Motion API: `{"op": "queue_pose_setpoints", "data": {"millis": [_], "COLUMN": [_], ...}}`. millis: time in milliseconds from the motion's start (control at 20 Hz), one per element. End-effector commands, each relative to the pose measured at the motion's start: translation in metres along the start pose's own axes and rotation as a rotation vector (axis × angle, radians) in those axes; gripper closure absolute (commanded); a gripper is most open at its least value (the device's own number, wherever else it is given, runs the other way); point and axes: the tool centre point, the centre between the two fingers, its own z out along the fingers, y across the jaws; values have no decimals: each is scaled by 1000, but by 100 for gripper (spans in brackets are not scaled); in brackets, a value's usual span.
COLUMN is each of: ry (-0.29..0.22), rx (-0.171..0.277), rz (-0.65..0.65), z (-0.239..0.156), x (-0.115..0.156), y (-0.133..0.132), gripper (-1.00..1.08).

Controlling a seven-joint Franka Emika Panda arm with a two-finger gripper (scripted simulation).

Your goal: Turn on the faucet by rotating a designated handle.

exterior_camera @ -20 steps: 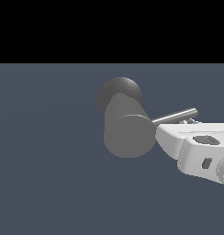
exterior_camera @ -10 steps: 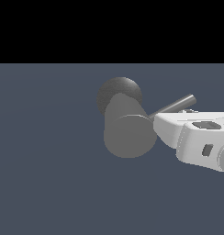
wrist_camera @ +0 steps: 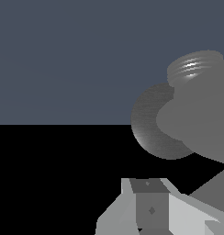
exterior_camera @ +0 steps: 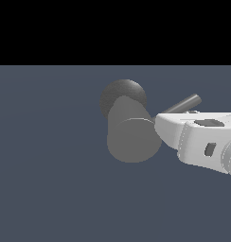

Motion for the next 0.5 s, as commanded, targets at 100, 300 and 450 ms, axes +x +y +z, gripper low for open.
{"op": "queue_pose_setpoints", "data": {"millis": [100,300,450], "ry": [-46,-55,-62], "rx": [-9,-9,-9], "rz": [-12,-14,-16], "z": [2,2,2], "x": [-32,-45,-55], "y": [15,22,27], "gripper": [108,108,108]}}
